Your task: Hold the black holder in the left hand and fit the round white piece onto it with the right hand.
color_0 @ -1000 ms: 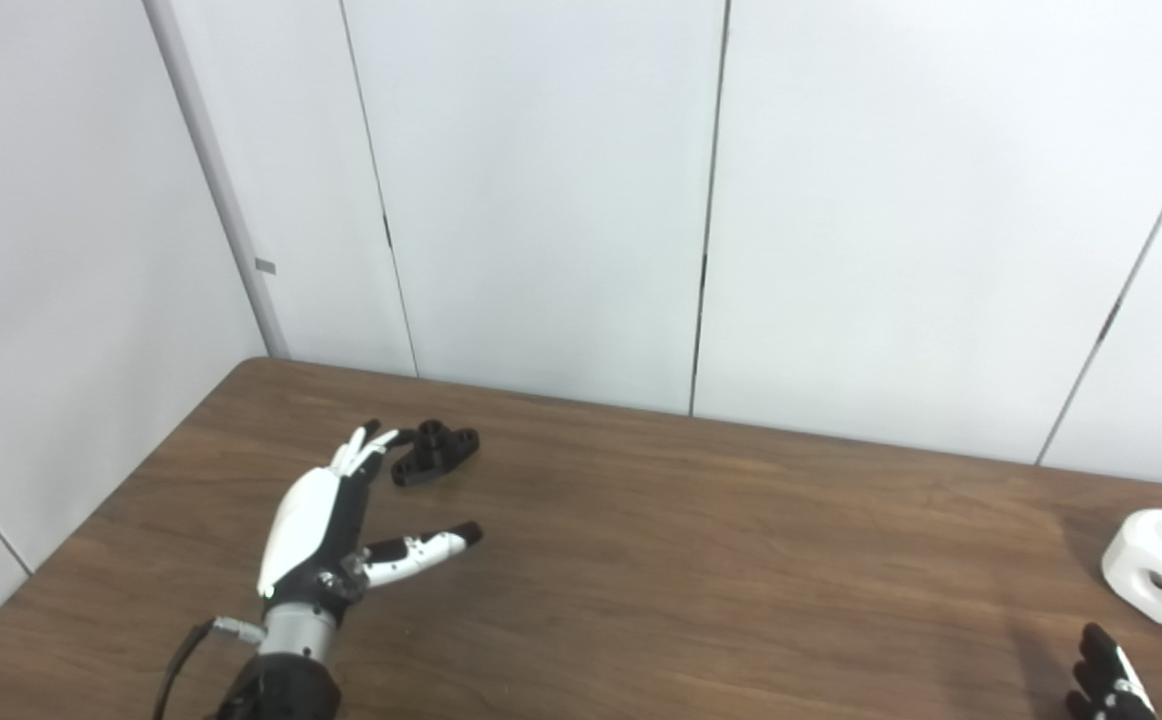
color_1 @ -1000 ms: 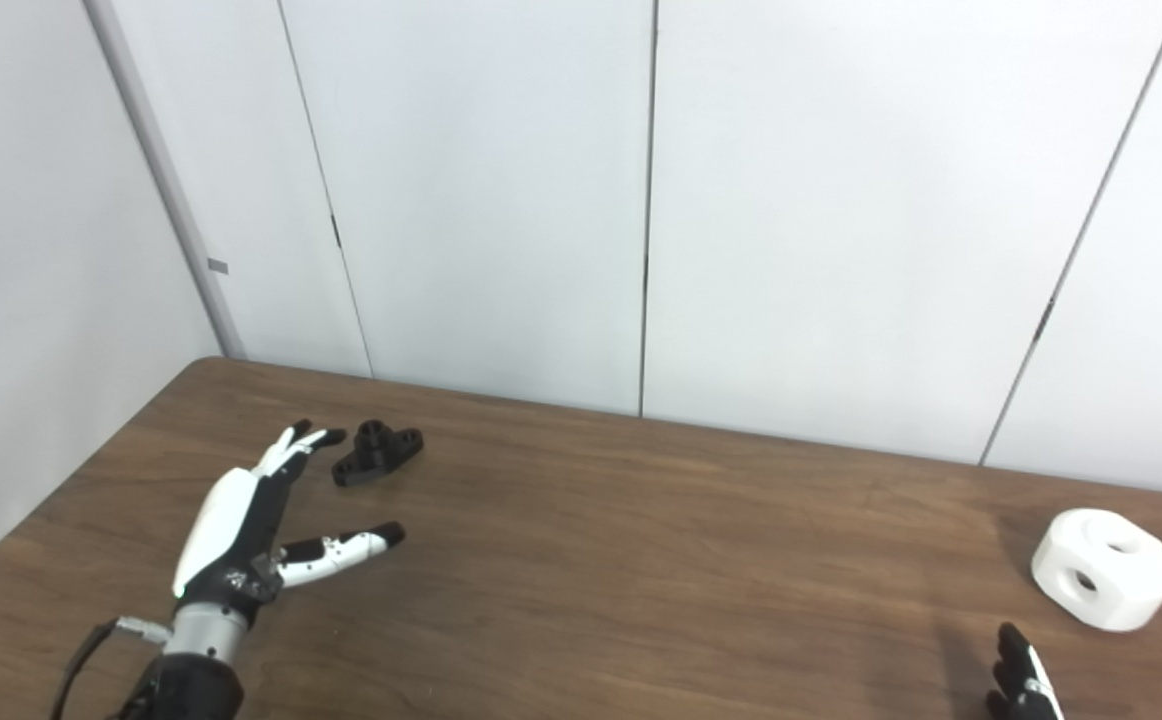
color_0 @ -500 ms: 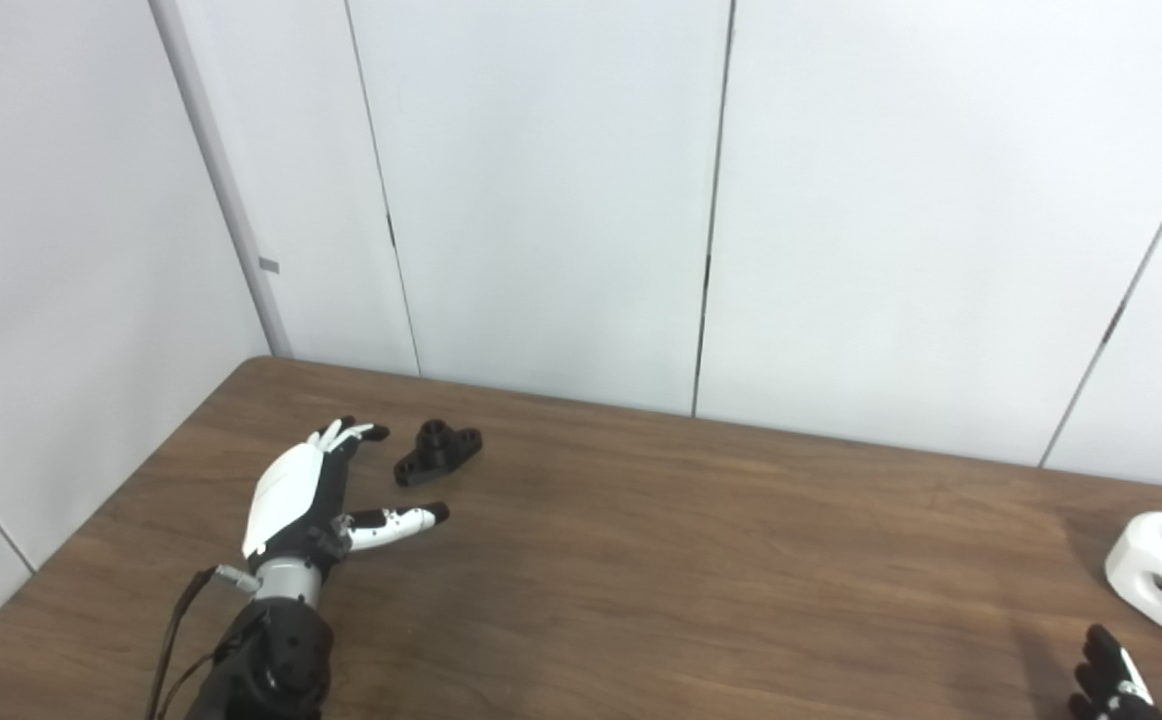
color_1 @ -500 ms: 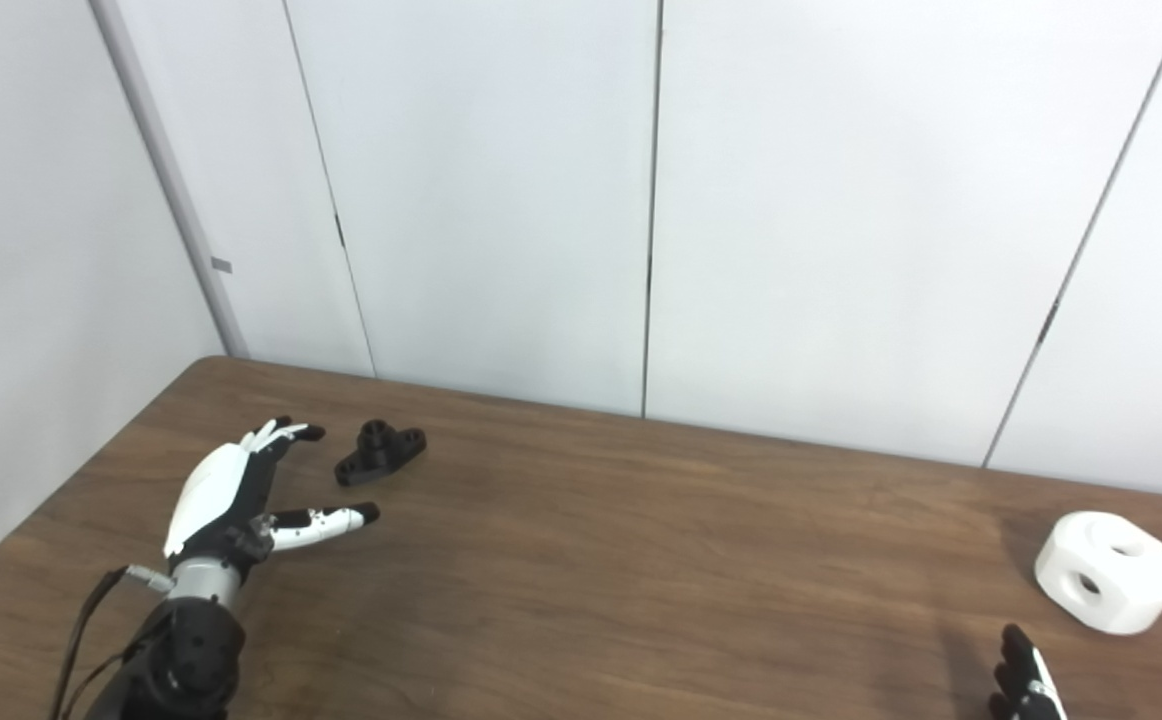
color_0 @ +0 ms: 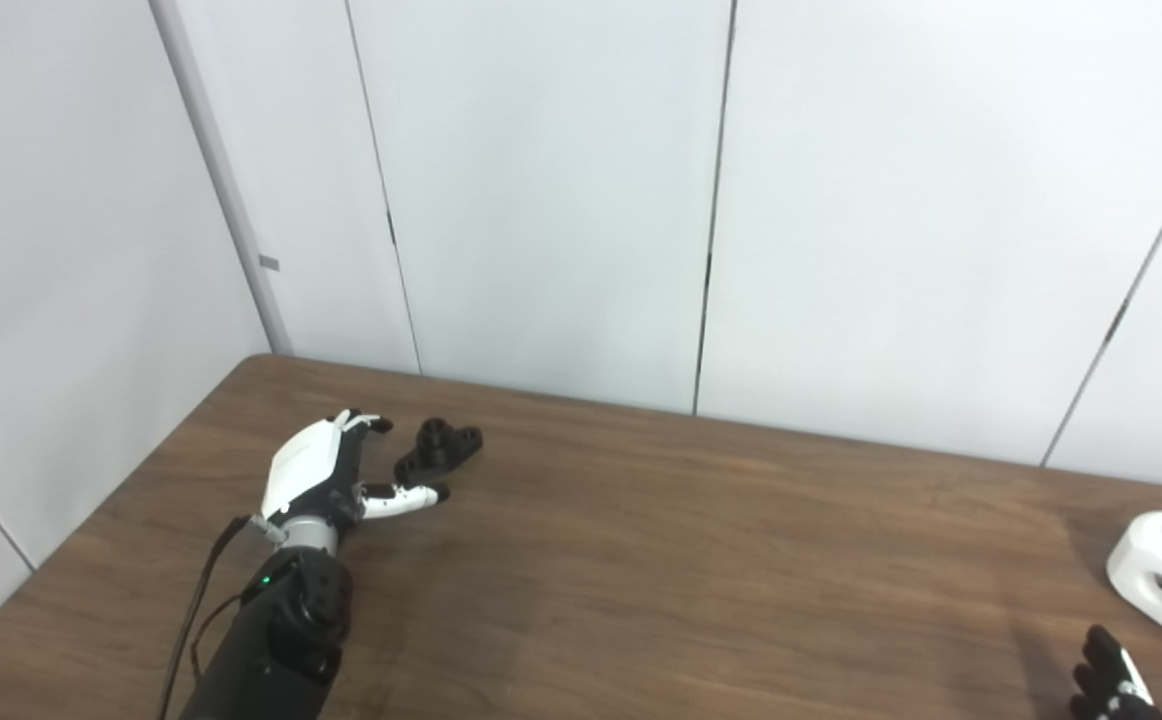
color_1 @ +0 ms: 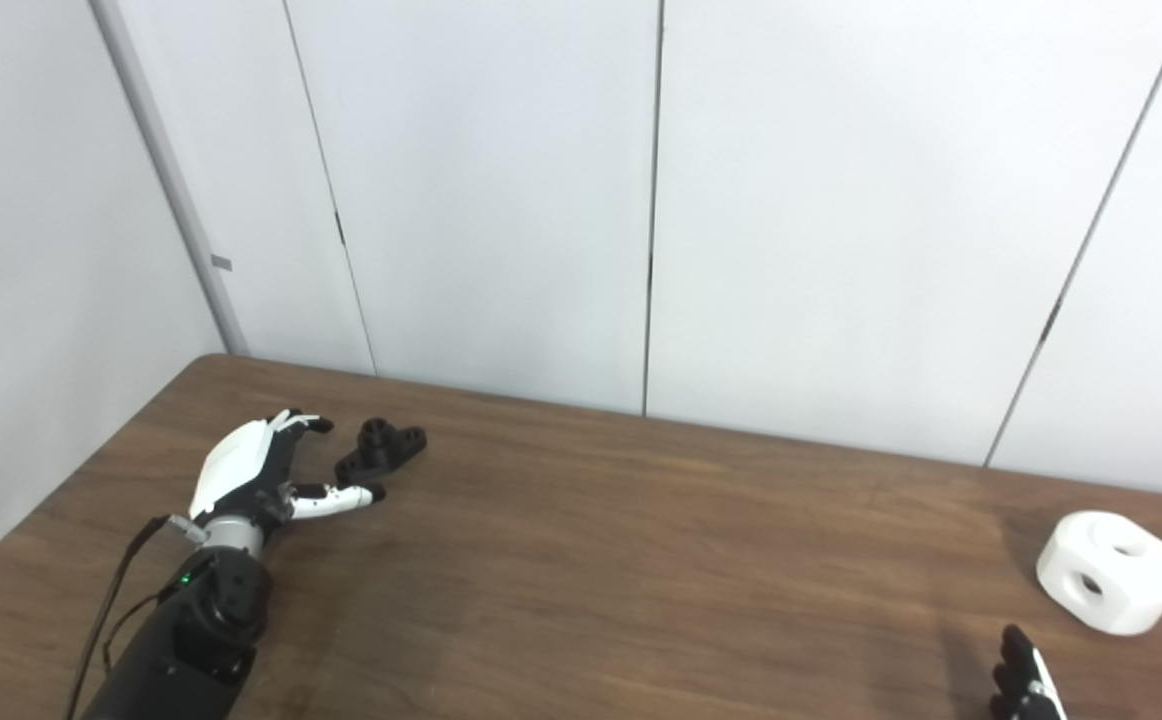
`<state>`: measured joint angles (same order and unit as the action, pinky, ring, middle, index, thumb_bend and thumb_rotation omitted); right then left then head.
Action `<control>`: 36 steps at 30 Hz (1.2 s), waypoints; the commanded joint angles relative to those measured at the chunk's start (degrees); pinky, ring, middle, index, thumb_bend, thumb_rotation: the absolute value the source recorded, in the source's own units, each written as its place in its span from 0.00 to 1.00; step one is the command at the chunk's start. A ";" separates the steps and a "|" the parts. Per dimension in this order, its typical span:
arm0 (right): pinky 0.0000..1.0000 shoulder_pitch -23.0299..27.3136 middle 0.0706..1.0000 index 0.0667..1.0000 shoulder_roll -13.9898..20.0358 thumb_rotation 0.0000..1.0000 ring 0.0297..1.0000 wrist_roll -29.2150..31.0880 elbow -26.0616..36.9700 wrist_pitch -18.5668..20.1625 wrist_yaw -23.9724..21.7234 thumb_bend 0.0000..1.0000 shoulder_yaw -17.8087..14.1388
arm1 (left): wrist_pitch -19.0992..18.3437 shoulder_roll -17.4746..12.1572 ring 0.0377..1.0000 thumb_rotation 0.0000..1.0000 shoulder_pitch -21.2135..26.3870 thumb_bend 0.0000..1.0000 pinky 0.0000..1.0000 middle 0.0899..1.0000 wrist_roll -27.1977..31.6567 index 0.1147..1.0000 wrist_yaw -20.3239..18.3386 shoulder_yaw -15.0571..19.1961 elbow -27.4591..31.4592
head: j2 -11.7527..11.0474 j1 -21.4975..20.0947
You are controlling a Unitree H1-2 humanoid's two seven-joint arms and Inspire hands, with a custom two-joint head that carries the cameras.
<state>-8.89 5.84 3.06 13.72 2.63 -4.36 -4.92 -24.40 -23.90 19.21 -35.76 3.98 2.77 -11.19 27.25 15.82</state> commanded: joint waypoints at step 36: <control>1.00 -1.95 1.00 0.99 0.47 1.00 1.00 -0.37 5.54 3.66 -0.02 0.55 0.25 | -0.46 -3.02 1.00 0.34 11.84 0.86 1.00 0.92 0.60 0.69 3.42 -6.90 -16.35 | 1.47 -0.41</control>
<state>-9.79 5.79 2.07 17.36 6.65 -4.25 -4.58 -24.58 -25.33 29.68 -35.25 6.46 -4.27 -29.10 28.65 15.38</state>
